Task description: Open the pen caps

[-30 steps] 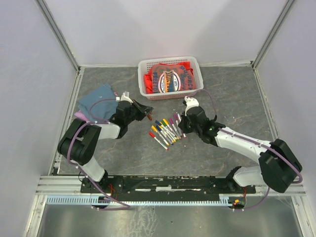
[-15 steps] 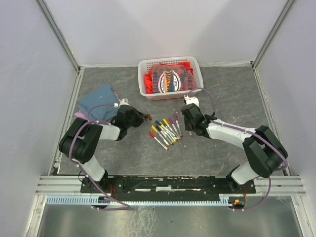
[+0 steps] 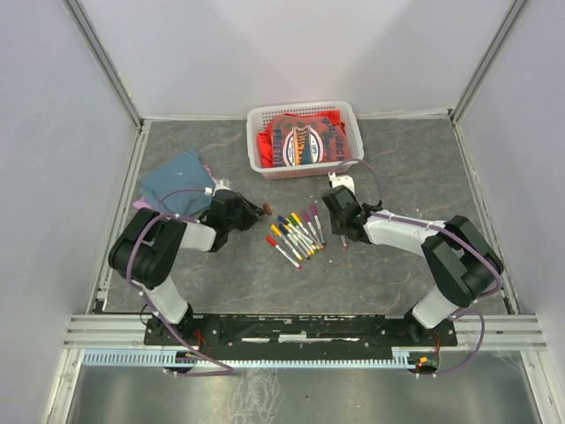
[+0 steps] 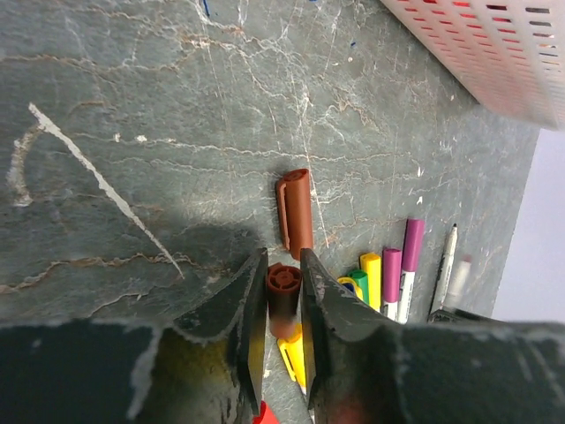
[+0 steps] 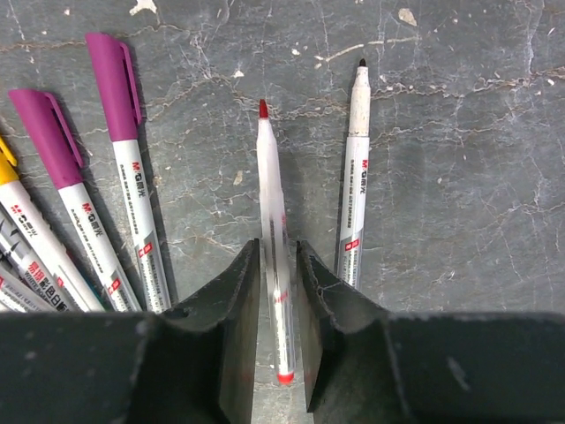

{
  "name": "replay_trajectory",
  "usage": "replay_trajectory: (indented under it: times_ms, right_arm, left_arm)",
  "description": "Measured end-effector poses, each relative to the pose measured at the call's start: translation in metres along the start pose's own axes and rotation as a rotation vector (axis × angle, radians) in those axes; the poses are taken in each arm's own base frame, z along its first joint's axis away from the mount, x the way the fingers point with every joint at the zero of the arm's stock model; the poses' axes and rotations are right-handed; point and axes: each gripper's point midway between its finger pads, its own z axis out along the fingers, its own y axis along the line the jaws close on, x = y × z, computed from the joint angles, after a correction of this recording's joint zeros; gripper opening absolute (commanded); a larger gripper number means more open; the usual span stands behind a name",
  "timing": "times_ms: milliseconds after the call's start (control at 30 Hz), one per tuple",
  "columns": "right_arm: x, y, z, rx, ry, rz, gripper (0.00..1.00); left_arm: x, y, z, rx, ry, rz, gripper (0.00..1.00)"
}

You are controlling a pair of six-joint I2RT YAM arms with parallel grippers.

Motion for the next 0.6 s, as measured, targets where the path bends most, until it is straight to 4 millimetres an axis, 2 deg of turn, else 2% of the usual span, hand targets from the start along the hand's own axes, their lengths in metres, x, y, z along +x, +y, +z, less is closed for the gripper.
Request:
replay_trajectory:
  times_ms: [133,367,600]
  right_arm:
    - [0.0027,-0.0004,0.0025,0.004,0.009,-0.006,0.37]
    - [0.0044,-0.0002,0.0043,0.006,0.016,-0.009,0.39]
    - [-0.0039,-0.0009,-0.0046,-0.004,-0.006,-0.006,0.39]
  left_arm:
    - [-0.0004,-0.0010,-0.0003,0.009,-0.004,0.000,0.38]
    - [-0.0012,-0.0037,-0.0014,0.035,-0.017,0.003,0.47]
    - [-0.0010,-0.0057,-0.0028,0.056,-0.027,0.006,0.49]
